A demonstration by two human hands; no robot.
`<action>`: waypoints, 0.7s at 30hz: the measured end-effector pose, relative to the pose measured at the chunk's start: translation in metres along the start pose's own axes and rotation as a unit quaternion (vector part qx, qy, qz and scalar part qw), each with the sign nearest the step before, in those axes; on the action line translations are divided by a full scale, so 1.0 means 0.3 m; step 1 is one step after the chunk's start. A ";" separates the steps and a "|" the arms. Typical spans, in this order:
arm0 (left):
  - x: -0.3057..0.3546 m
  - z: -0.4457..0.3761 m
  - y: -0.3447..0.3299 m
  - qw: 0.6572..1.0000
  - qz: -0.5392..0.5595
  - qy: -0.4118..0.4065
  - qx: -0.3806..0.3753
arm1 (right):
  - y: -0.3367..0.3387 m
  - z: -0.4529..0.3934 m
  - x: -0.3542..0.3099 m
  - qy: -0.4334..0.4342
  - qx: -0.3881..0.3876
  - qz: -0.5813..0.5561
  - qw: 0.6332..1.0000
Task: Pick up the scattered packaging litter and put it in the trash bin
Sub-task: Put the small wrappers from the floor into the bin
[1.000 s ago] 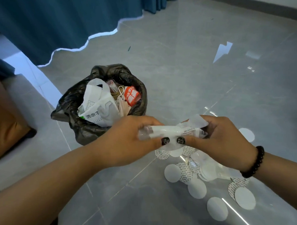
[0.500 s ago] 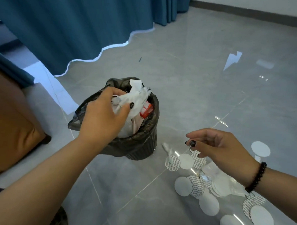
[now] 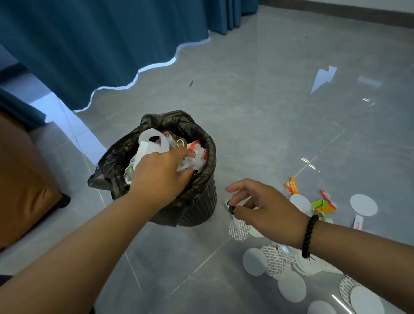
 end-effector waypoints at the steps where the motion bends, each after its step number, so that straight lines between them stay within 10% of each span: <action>1: -0.010 -0.008 -0.019 1.000 -0.006 0.011 -0.007 | -0.005 -0.010 -0.002 -0.001 -0.006 0.002 1.000; 8: 0.026 -0.062 -0.111 0.996 -0.071 -0.014 -0.047 | 0.003 -0.031 0.071 -0.044 -0.007 -0.002 0.999; 16: -0.005 0.009 -0.049 0.984 0.102 0.042 -0.143 | 0.128 0.007 0.263 -0.150 0.049 -0.011 0.987; 21: 0.063 0.030 -0.011 0.996 0.039 -0.006 -0.084 | 0.205 0.048 0.334 -0.185 0.092 -0.028 0.978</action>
Point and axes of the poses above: each hand's wrist, its own z-axis away from the middle knuckle, its own y-axis out of the back of the hand, x = y × z, the point moved 8 cm from there along -z, towards the middle knuckle, and after that the axes turned 7 degrees about x, right-handed, at the moved point
